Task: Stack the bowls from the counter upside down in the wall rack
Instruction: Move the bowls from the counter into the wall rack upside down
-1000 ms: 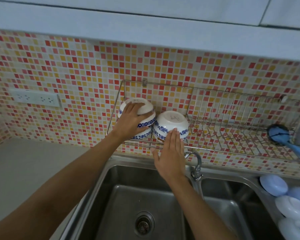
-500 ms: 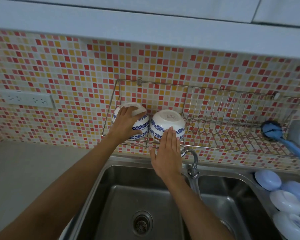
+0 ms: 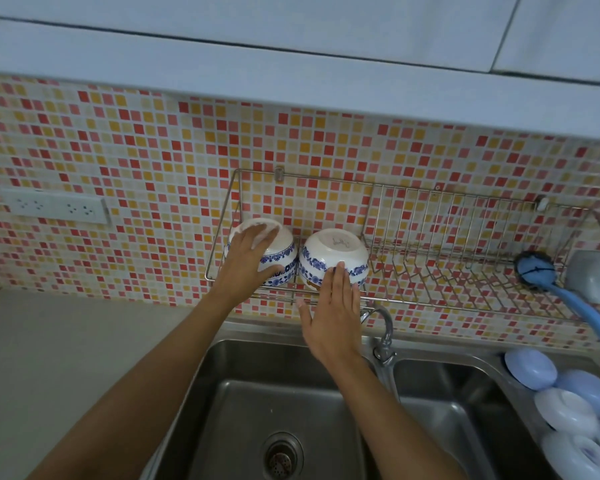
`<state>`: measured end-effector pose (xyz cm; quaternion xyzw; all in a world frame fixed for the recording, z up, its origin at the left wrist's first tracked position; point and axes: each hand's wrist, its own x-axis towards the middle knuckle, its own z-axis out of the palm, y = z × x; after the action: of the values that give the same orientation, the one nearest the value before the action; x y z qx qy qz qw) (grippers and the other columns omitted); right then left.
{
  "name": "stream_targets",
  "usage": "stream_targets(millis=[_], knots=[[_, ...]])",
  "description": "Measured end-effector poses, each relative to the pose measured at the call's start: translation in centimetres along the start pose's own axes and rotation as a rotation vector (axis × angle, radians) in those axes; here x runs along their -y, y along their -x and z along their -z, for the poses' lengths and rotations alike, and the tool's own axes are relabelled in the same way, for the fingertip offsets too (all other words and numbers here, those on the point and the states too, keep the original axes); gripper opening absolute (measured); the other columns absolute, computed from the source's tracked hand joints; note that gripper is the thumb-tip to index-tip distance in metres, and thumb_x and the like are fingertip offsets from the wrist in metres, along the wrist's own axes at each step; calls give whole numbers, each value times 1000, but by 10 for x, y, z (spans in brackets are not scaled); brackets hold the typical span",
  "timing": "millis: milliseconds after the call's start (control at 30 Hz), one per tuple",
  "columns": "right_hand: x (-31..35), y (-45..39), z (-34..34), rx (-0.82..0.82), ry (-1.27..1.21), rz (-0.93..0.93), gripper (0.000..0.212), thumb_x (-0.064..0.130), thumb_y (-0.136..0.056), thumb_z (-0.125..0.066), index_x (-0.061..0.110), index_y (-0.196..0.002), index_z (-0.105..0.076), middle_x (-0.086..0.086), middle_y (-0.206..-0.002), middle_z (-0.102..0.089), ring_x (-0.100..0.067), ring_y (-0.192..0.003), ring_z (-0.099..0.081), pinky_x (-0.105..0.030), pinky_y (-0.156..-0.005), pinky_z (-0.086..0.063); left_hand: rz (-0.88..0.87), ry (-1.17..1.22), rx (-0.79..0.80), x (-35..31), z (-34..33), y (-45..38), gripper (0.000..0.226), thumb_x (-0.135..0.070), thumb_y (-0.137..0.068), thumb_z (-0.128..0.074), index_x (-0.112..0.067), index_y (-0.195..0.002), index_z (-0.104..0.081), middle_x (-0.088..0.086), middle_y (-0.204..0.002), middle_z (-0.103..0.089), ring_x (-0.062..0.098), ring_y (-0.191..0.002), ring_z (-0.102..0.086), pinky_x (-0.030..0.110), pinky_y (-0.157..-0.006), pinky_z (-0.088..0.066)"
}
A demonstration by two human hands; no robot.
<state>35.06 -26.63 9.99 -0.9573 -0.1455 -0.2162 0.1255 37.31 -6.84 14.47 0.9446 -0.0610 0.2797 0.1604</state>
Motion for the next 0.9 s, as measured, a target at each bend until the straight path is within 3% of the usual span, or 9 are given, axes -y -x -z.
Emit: stream_targets(millis=[133,267,333,533,667,800,900], knots=[[5,-3,2,11,-36,-40,79,58,-97,-22,10,-152,4,-10,-161,11,-24,-148,9,-39,-115,12,92,-51,-76,4,-8,22,70,-53,-94,-38,-24,-151,-9,13,-159,-10,29,-146,-11,42,-114,-14],[6,-4,3,11,-41,-46,78,58,-97,-25,10,-153,2,-9,-161,8,-24,-149,6,-38,-114,13,123,-170,-101,3,-14,40,60,-46,-96,-22,-15,-147,-27,14,-153,-32,32,-141,-28,52,-116,-16],[7,-5,4,23,-32,-44,78,58,-97,-25,11,-153,1,-9,-161,9,-25,-149,6,-38,-113,14,138,-180,-92,3,-14,45,60,-46,-97,-22,-16,-148,-26,12,-153,-33,32,-141,-29,54,-116,-15],[2,0,11,91,6,5,75,55,-98,-21,9,-153,1,-10,-161,10,-23,-148,10,-38,-114,15,161,-213,24,4,-16,65,71,-57,-95,-4,-15,-151,-10,8,-159,-11,29,-146,-13,47,-117,-1],[-2,17,16,134,-8,39,70,49,-99,-15,7,-152,4,-11,-161,9,-23,-147,14,-39,-120,5,170,-226,81,2,-15,86,69,-55,-94,5,-15,-150,2,6,-159,1,30,-146,1,49,-117,2],[-3,39,21,156,-16,42,65,41,-102,-19,7,-152,5,-11,-161,10,-24,-148,13,-38,-121,-1,206,-151,171,-9,-12,102,59,-35,-102,-19,-17,-146,16,6,-157,18,28,-143,23,48,-121,-4],[2,51,28,206,2,29,63,40,-102,-22,8,-152,-1,-12,-161,7,-26,-149,5,-42,-121,-7,222,-152,261,-18,3,98,62,-23,-102,-27,-13,-148,14,9,-158,18,30,-143,22,48,-121,-3]])
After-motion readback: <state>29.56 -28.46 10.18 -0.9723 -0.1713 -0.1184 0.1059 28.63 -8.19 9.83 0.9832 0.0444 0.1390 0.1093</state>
